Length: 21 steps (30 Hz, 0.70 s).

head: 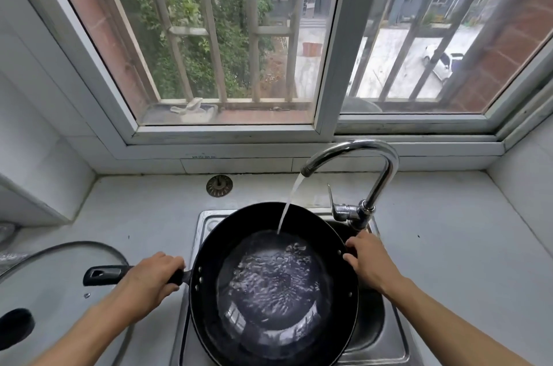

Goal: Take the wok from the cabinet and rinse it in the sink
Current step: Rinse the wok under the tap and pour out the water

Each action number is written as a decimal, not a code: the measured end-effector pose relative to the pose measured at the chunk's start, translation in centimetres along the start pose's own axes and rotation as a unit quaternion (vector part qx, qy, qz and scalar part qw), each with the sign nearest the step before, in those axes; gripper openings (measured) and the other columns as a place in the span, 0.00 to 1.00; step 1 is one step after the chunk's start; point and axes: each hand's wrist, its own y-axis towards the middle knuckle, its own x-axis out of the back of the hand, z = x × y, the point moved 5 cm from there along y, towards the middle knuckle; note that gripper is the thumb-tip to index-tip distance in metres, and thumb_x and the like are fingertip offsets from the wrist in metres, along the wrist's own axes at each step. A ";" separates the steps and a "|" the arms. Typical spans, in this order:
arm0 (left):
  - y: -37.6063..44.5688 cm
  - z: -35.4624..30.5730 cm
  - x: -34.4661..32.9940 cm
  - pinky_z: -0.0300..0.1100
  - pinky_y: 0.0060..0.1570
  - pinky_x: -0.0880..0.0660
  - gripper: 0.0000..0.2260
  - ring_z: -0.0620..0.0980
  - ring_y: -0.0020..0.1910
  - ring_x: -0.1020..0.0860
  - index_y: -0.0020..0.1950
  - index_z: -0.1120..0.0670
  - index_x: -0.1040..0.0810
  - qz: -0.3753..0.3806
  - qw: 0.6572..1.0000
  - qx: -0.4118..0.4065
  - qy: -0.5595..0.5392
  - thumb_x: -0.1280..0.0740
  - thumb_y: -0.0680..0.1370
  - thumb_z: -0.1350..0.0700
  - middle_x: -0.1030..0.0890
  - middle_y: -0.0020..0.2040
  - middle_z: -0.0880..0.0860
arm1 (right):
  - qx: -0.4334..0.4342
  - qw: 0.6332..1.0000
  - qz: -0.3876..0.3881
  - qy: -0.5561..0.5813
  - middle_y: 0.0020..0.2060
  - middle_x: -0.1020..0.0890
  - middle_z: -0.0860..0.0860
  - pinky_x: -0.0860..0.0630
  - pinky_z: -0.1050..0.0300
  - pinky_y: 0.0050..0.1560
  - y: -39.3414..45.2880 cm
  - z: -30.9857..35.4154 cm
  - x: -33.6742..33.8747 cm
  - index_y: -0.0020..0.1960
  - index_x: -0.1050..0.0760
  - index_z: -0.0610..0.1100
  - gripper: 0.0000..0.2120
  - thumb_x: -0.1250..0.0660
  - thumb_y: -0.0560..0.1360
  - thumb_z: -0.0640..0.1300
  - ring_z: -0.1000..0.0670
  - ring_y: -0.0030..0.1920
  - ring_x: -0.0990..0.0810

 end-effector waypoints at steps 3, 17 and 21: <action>-0.2 0.1 -0.2 0.38 0.37 0.28 0.18 0.46 0.41 0.25 0.49 0.44 0.27 -0.017 1.000 -0.017 0.016 0.23 0.66 0.51 0.24 0.40 0.41 | 0.010 1.000 0.001 0.015 0.48 0.26 0.51 0.31 0.58 0.55 0.0 0.0 0.1 0.53 0.22 0.45 0.12 0.33 0.76 0.52 0.48 0.53 0.27; -0.6 0.9 -2.1 0.42 0.37 0.25 0.19 0.45 0.42 0.25 0.51 0.42 0.29 -0.027 1.000 -0.015 -0.003 0.24 0.66 0.51 0.26 0.43 0.40 | 0.076 0.990 -0.104 -0.057 0.71 0.35 0.39 0.36 0.49 0.69 4.5 4.5 3.4 0.74 0.36 0.46 0.29 0.35 0.77 0.54 0.41 0.71 0.37; -0.8 0.7 -2.1 0.41 0.39 0.26 0.17 0.45 0.42 0.25 0.51 0.42 0.29 -0.023 1.000 -0.007 -0.013 0.25 0.67 0.51 0.26 0.43 0.40 | 0.069 0.994 -0.038 -0.075 0.74 0.39 0.40 0.39 0.49 0.71 7.0 5.0 3.2 0.76 0.42 0.46 0.30 0.39 0.79 0.57 0.42 0.74 0.42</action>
